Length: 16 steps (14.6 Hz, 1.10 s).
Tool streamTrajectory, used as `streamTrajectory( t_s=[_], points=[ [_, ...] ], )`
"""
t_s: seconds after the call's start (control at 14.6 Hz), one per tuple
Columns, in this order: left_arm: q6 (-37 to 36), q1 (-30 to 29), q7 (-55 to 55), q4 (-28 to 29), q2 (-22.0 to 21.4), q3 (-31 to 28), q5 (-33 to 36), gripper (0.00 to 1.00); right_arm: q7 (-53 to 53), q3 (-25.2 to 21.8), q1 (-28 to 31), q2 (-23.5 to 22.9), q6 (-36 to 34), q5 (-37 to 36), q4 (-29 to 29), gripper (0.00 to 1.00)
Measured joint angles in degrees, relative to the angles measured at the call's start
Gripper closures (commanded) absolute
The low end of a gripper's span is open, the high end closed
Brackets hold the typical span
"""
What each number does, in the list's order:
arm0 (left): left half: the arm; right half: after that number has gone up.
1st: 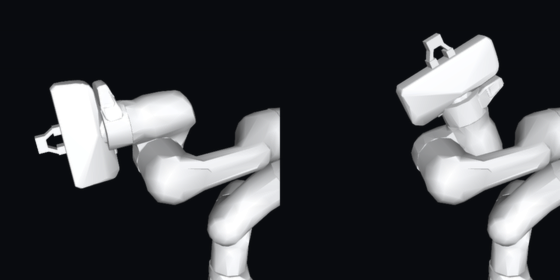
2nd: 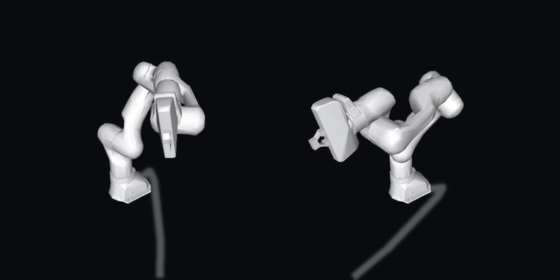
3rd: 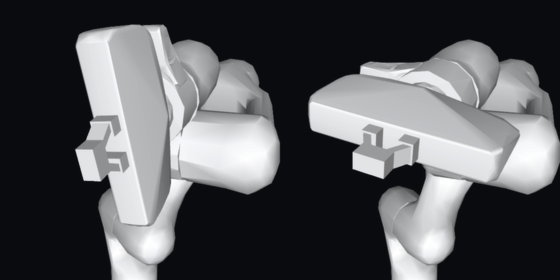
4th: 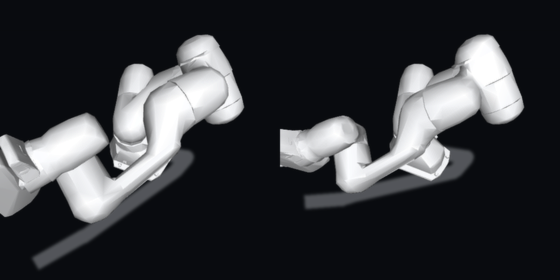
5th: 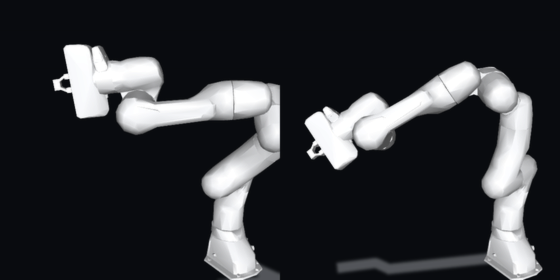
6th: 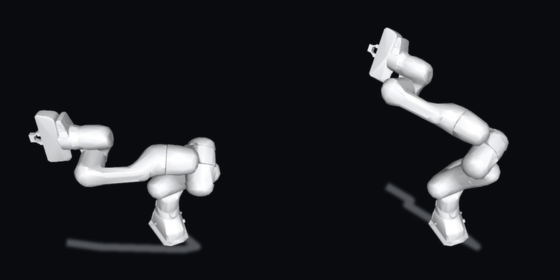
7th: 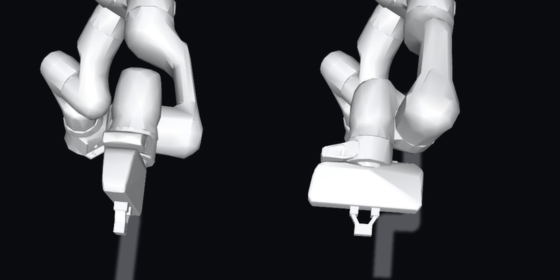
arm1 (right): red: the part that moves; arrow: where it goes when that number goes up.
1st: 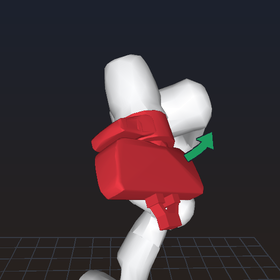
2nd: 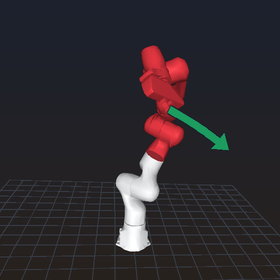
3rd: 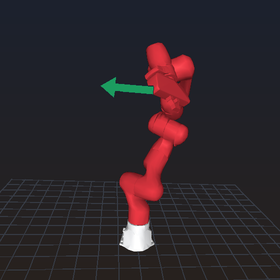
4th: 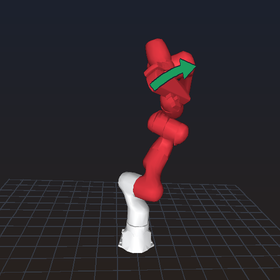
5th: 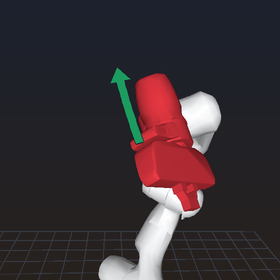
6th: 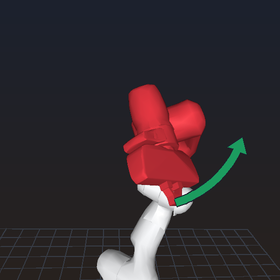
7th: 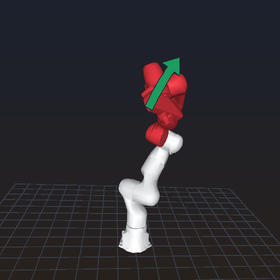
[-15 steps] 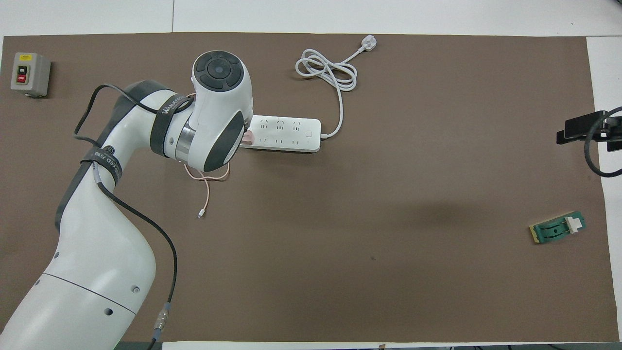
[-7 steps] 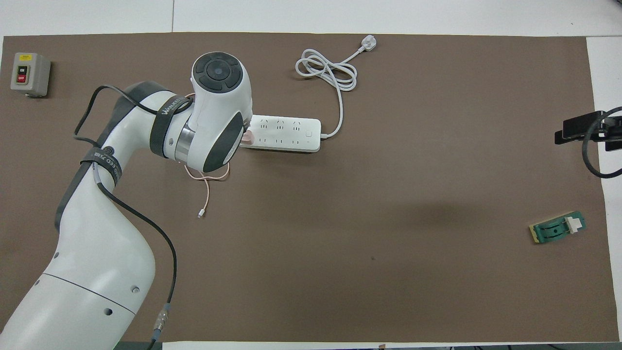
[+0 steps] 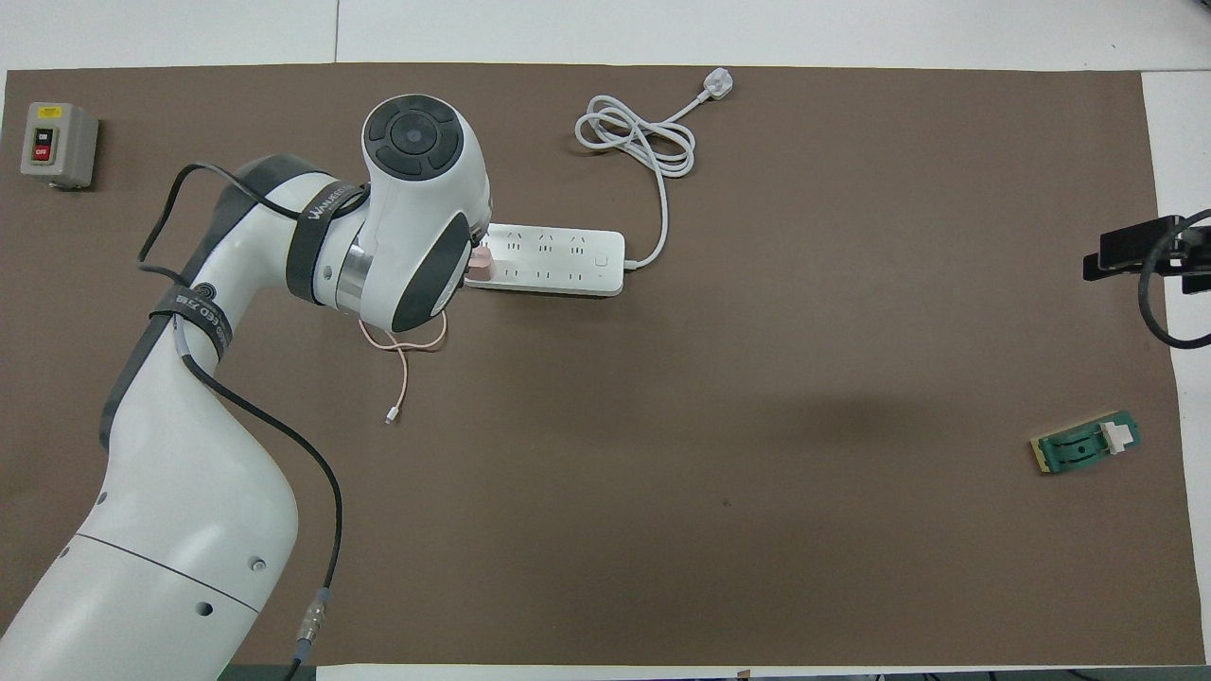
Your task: Plug charger into power strip
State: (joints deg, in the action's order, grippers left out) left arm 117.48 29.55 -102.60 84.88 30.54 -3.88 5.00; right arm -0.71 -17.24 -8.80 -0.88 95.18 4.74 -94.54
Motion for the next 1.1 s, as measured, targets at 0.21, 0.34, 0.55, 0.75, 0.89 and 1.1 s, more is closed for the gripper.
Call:
streamTrajectory(
  t_s=[0.21, 0.34, 0.55, 0.75, 0.89, 1.1],
  points=[
    [-3.7, -0.8, 1.5, -1.7, -1.4, -0.2, -1.0, 0.0, 0.0, -0.1, 0.2, 0.0, 0.0, 0.0, 0.0, 0.0],
    [-8.1, -1.1, 5.3, -3.1, -3.4, -0.3, -1.8, 0.0, 0.0, -0.1, 0.2, 0.1, 0.0, 0.0, 0.0, 0.0],
    [-16.0, -1.6, 16.0, -4.5, -8.4, -0.4, -2.0, 0.0, 0.0, -0.1, 0.2, 0.1, 0.0, 0.0, 0.0, 0.0],
    [-21.5, -2.8, 31.4, -5.0, -14.8, -0.5, -2.3, 0.0, 0.0, -0.1, 0.2, 0.1, 0.0, 0.0, 0.0, 0.0],
    [-25.6, -3.8, 41.6, -5.1, -18.7, -0.6, -3.3, 0.0, 0.0, -0.1, 0.2, 0.1, 0.0, 0.0, 0.0, 0.0],
    [-29.6, -6.1, 56.3, -5.0, -23.6, -0.7, -4.4, 0.0, 0.0, -0.1, 0.2, 0.1, 0.0, 0.0, 0.0, 0.0]
  ],
)
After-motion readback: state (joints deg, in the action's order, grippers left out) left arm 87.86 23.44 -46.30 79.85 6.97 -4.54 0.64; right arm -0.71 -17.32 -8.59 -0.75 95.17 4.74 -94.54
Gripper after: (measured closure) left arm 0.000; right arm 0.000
